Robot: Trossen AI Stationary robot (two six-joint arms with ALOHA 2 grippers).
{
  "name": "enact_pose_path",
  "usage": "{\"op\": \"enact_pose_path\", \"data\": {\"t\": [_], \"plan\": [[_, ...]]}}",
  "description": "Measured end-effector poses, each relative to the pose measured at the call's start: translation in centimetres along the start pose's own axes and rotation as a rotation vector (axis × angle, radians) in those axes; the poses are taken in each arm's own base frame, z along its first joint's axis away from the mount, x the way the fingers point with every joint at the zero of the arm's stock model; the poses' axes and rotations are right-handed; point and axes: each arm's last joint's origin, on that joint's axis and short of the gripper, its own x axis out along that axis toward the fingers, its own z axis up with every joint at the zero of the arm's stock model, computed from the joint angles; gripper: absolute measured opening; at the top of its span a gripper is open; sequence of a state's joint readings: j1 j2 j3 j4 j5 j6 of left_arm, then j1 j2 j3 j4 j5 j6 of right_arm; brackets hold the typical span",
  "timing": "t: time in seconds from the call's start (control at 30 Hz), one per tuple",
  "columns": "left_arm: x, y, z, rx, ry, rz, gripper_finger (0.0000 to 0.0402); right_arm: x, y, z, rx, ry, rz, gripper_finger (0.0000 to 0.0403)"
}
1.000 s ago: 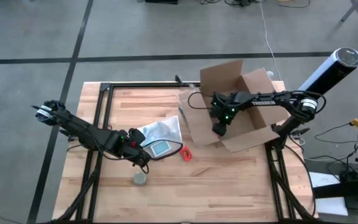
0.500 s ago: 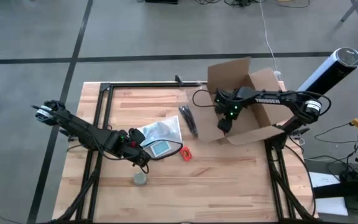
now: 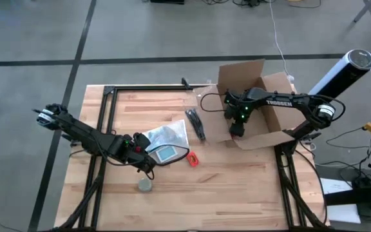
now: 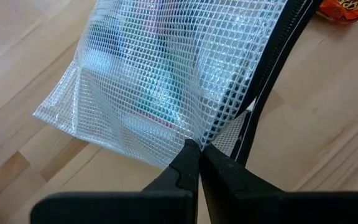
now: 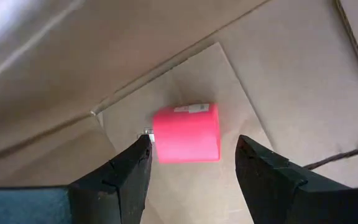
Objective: Unpack boxes
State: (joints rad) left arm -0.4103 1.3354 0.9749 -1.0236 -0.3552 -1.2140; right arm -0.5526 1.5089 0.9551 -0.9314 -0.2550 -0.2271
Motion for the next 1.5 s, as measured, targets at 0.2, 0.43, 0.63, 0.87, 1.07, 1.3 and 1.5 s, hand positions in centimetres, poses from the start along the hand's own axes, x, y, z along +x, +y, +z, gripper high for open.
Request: {"op": "enact_pose_path", "data": {"t": [0.2,0.43,0.63,0.87,1.07,1.3,1.5], "plan": [[0.0,0.0,0.0,0.001,0.001,0.002,0.0000,0.5,0.1,-0.4,-0.015,0.016,0.011,0.0221],[0.0,0.0,0.0,0.002,0.001,0.004,0.0000,0.8,0.7,-0.1,-0.055,0.000,0.012,0.0238],[0.0,0.1,0.0,0.001,0.001,0.004,0.0000,1.5,1.1,0.4,-0.063,0.005,0.021,0.0248],[0.0,0.1,0.0,0.002,0.002,0.005,0.0000,2.6,0.7,1.0,-0.064,0.012,0.039,0.0252],[0.0,0.1,0.0,0.002,0.006,0.006,0.0000,2.7,0.6,0.8,-0.041,0.032,0.008,0.0207],[0.0,0.1,0.0,0.004,0.008,0.007,0.0000,2.8,0.6,0.7,-0.027,0.051,-0.005,0.0114],[0.0,0.1,0.0,0.003,0.008,0.007,0.0000,2.4,0.6,0.5,-0.006,0.045,-0.021,0.0024]]}}
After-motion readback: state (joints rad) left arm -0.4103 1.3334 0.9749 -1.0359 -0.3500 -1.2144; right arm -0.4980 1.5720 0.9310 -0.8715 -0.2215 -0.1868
